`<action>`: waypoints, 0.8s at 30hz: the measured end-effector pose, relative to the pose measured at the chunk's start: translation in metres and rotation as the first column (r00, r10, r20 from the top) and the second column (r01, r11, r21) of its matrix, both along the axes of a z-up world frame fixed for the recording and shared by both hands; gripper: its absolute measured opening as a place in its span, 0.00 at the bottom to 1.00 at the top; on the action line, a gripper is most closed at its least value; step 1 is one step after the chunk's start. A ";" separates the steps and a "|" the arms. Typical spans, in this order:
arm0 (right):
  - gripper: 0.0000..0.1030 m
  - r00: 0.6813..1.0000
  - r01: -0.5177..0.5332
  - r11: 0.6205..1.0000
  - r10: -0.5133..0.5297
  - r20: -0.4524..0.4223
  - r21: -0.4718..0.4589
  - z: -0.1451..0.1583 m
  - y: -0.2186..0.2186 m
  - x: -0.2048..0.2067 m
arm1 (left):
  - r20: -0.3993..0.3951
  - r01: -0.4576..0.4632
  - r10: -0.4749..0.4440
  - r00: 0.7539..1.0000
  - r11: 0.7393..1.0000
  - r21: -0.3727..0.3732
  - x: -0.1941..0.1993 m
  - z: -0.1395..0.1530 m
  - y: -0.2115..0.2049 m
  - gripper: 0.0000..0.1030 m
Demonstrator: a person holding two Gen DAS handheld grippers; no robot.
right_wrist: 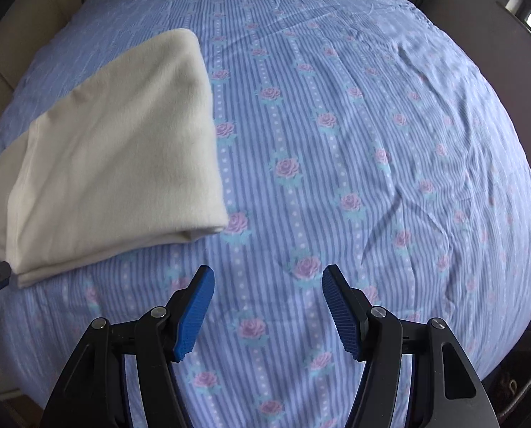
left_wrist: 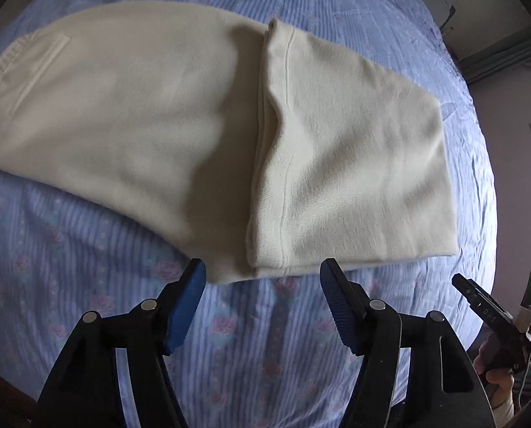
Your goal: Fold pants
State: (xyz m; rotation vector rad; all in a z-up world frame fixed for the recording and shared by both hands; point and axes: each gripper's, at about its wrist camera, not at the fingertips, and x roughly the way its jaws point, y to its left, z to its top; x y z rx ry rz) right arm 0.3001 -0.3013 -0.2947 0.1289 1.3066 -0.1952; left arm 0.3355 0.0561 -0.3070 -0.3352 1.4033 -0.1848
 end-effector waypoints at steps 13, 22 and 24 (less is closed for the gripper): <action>0.62 0.994 -0.067 0.995 0.061 0.087 0.067 0.030 0.035 0.011 | -0.108 -0.110 0.093 0.990 0.981 -0.160 0.033 -0.032 0.009 0.20; 0.62 0.994 -0.072 0.993 0.064 0.085 0.090 0.035 0.030 0.007 | -0.094 -0.118 0.099 0.991 0.969 -0.216 0.014 -0.015 0.016 0.09; 0.62 0.995 -0.071 0.994 0.065 0.072 0.081 0.034 0.030 0.008 | -0.135 -0.119 0.096 0.986 0.977 -0.175 0.018 -0.030 0.017 0.12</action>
